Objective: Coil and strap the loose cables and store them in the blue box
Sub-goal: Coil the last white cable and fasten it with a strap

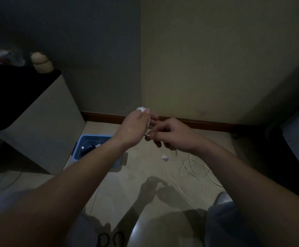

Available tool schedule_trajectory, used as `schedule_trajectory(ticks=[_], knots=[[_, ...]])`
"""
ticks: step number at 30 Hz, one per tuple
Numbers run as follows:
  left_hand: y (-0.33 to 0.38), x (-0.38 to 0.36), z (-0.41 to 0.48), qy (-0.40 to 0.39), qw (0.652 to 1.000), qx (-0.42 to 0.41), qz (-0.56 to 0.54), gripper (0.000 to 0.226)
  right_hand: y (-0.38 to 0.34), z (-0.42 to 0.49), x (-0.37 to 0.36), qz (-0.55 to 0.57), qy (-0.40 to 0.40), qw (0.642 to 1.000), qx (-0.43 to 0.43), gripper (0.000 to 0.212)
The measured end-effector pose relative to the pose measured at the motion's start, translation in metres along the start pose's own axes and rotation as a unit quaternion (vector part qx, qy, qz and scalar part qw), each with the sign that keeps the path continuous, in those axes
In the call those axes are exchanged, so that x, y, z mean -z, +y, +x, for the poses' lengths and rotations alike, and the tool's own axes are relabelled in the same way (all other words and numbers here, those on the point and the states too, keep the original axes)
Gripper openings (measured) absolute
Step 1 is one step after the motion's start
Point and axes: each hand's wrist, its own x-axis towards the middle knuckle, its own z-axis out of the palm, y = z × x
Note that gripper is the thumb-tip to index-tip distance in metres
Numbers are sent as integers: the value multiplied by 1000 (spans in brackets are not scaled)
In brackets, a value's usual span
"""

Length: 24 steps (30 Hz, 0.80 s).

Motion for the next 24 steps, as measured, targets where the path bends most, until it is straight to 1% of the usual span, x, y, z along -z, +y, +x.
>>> schedule_trajectory(ticks=[1,2,3,6,9,10,12,14,16,18,22,24], knots=[[-3,-2,-1,-5,997,-25,73,43,0,-1,1,3,-2,1000,6,13],[-5,-1,-2,-21,993,-36,115,44,0,-2,2,7,4,1000,12,12],[-7,-1,-2,-51,992,-27,114,45,1,-2,5,13,20,1000,17,12],[-7,0,-4,-152,987,42,24,55,5,-2,19,48,92,994,24,16],[0,0,-4,-220,966,108,-76,64,9,-1,26,45,165,985,20,21],[3,1,-4,-252,953,125,-116,63,11,0,27,45,188,981,18,25],[10,4,-6,-316,921,145,-177,52,12,2,29,62,224,972,22,28],[16,6,-9,-358,891,155,-231,40,13,4,31,73,238,968,29,27],[20,7,-10,-360,875,152,-285,35,15,5,31,56,224,973,32,25],[23,7,-10,-334,863,153,-348,37,18,6,26,36,186,981,26,27],[22,12,-9,-238,814,166,-503,34,23,8,15,11,113,993,-34,28],[21,16,-6,-174,798,161,-554,34,24,7,13,12,81,994,-67,27]])
